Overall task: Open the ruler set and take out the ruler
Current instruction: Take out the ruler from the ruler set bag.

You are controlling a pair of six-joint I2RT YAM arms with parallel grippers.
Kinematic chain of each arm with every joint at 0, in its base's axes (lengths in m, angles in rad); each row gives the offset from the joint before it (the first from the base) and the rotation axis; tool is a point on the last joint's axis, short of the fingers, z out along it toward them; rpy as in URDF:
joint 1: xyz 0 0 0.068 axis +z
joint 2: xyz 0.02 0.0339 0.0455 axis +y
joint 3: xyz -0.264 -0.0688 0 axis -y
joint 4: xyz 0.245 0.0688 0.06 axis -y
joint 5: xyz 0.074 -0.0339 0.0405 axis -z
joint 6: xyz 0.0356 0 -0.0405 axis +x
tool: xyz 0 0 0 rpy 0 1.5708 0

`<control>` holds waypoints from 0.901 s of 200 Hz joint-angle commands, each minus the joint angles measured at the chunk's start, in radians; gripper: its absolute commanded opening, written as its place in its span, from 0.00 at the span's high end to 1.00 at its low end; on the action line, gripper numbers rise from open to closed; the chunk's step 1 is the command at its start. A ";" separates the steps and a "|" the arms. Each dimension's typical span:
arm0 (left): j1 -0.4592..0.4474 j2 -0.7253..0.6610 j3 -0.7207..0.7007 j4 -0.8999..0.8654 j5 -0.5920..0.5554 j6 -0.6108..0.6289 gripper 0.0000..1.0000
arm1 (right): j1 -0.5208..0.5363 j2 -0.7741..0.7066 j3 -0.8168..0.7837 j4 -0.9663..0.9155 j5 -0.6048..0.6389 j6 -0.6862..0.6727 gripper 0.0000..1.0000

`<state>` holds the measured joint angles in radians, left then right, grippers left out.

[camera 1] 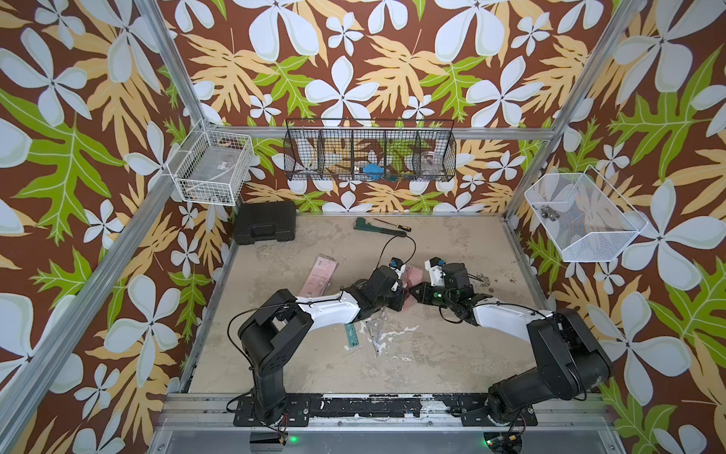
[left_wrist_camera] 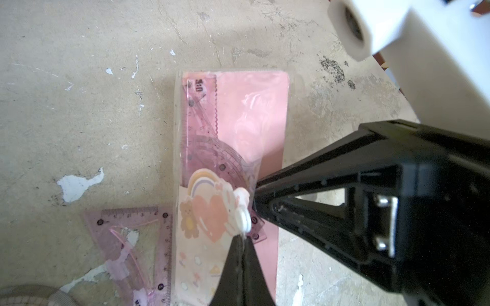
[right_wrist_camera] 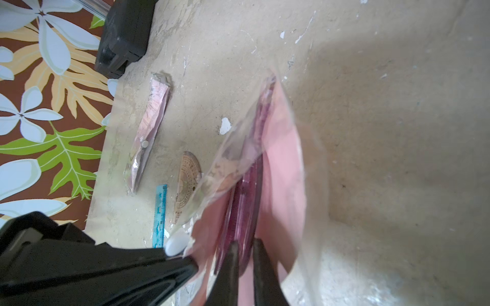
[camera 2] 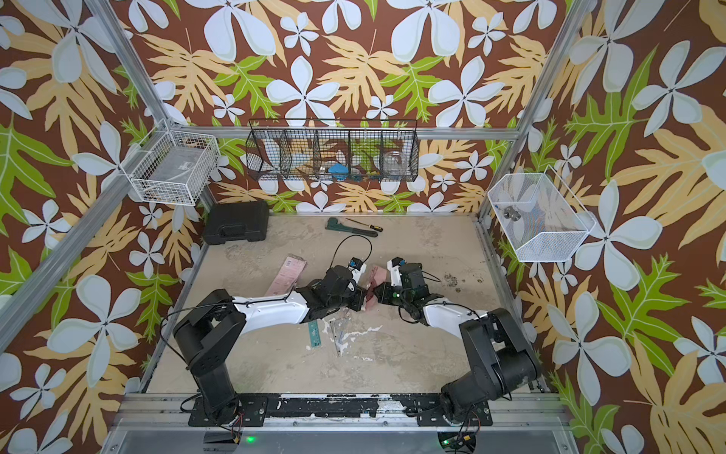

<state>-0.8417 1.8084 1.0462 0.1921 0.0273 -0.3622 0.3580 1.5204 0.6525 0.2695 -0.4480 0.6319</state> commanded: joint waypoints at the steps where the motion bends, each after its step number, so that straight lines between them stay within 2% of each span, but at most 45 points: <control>1: -0.002 -0.003 -0.002 0.025 -0.003 0.008 1.00 | -0.001 -0.007 0.005 0.032 -0.012 0.017 0.90; 47: -0.001 -0.007 -0.004 0.026 -0.006 0.007 1.00 | 0.000 0.013 0.018 0.016 -0.010 0.018 0.94; 69: -0.001 -0.010 -0.005 0.027 -0.004 0.007 1.00 | 0.000 0.033 0.029 0.003 -0.009 0.018 0.85; 88: -0.002 -0.011 -0.004 0.030 -0.004 0.010 1.00 | 0.000 0.046 0.032 0.006 -0.017 0.022 0.85; 136: -0.002 -0.012 -0.011 0.037 -0.012 0.009 1.00 | 0.000 0.035 0.045 -0.001 -0.017 0.015 0.97; 180: -0.003 -0.011 -0.024 0.042 -0.042 0.011 1.00 | -0.006 -0.018 0.051 -0.064 0.010 -0.001 1.00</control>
<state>-0.8429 1.8027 1.0328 0.2165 0.0154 -0.3618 0.3569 1.5261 0.6979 0.2394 -0.4595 0.6468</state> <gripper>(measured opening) 0.050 0.049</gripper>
